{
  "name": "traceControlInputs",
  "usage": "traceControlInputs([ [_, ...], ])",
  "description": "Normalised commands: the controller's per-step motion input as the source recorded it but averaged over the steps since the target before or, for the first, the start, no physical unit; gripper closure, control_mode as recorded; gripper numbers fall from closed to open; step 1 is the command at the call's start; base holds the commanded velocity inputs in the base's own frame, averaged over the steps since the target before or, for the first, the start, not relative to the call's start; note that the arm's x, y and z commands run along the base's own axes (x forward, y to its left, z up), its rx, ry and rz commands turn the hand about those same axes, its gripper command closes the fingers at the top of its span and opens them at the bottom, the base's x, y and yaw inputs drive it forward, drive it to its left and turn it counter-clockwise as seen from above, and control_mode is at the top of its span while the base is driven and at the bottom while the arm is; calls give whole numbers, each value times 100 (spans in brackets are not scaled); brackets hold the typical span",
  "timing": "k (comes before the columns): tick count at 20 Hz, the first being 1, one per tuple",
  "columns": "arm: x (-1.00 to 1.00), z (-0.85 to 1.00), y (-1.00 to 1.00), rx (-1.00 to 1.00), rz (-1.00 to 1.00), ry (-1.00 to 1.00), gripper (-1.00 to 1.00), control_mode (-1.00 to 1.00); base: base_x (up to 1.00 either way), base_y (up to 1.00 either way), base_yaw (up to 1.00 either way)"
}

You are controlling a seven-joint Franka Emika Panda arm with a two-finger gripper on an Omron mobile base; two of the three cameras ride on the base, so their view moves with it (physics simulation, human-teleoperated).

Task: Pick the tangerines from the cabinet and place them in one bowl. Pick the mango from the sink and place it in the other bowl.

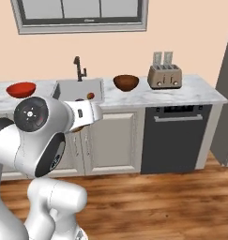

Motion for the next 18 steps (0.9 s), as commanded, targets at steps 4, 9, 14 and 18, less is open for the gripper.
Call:
traceControlInputs([
  [4,0,0,0,0,0,0,100,100,32,1,11],
  [9,0,0,0,0,0,0,100,100,26,6,18],
  [14,0,0,0,0,0,0,100,100,47,0,6],
  [18,0,0,0,0,0,0,100,100,56,3,0],
])
